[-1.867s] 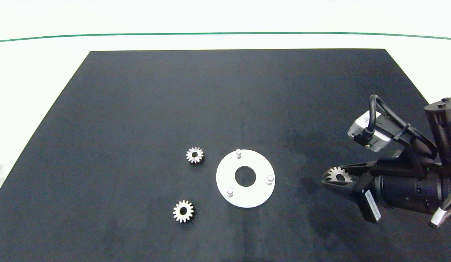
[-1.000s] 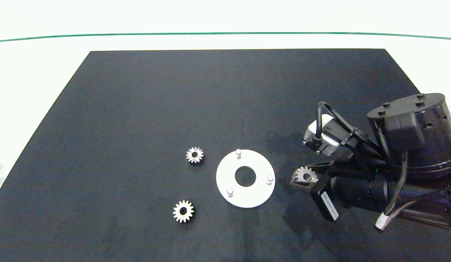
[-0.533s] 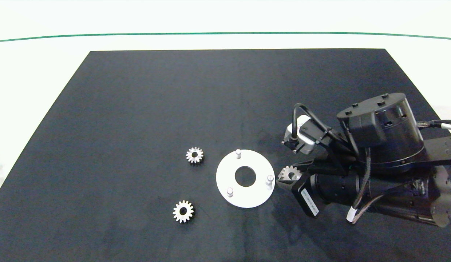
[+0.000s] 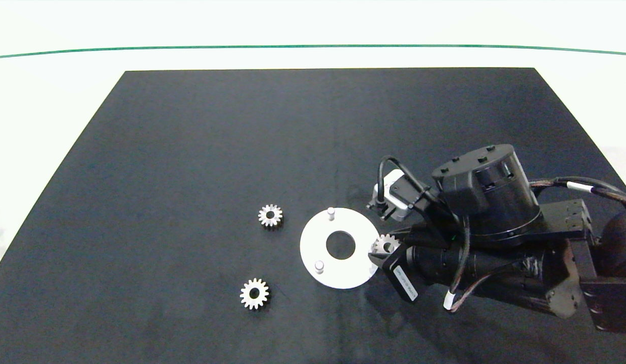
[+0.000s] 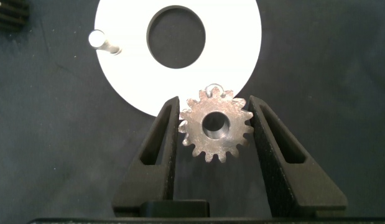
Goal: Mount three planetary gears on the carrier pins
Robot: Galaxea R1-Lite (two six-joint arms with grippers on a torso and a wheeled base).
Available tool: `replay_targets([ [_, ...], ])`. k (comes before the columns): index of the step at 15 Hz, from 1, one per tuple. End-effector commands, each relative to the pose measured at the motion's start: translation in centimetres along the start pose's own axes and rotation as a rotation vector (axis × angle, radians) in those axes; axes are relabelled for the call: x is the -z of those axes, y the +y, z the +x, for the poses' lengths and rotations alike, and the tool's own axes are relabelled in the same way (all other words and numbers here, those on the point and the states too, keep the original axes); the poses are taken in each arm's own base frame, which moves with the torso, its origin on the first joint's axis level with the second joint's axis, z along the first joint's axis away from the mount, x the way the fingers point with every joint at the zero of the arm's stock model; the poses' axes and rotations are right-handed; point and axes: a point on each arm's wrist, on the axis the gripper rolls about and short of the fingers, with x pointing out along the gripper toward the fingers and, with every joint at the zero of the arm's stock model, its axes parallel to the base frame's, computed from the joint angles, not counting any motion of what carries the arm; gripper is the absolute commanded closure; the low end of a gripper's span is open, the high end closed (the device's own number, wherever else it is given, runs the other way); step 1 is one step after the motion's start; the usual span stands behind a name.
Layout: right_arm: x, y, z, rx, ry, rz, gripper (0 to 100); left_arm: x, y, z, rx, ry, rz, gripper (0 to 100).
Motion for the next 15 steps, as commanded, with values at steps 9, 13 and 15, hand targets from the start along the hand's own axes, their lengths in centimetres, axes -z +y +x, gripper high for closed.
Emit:
replay_targets([
  [9, -0.5, 0.3, 1.3, 0.001, 0.01, -0.002, 90, 0.0, 0.0, 0.0, 0.011, 0.0, 0.001, 0],
  [13, -0.6, 0.3, 1.8, 0.004, 0.003, 0.001, 90, 0.0, 0.0, 0.0, 0.01, 0.004, 0.001, 0],
  [15, -0.8, 0.2, 1.7, 0.007, -0.006, 0.005, 90, -0.1, 0.0, 0.0, 0.011, 0.002, 0.001, 0],
])
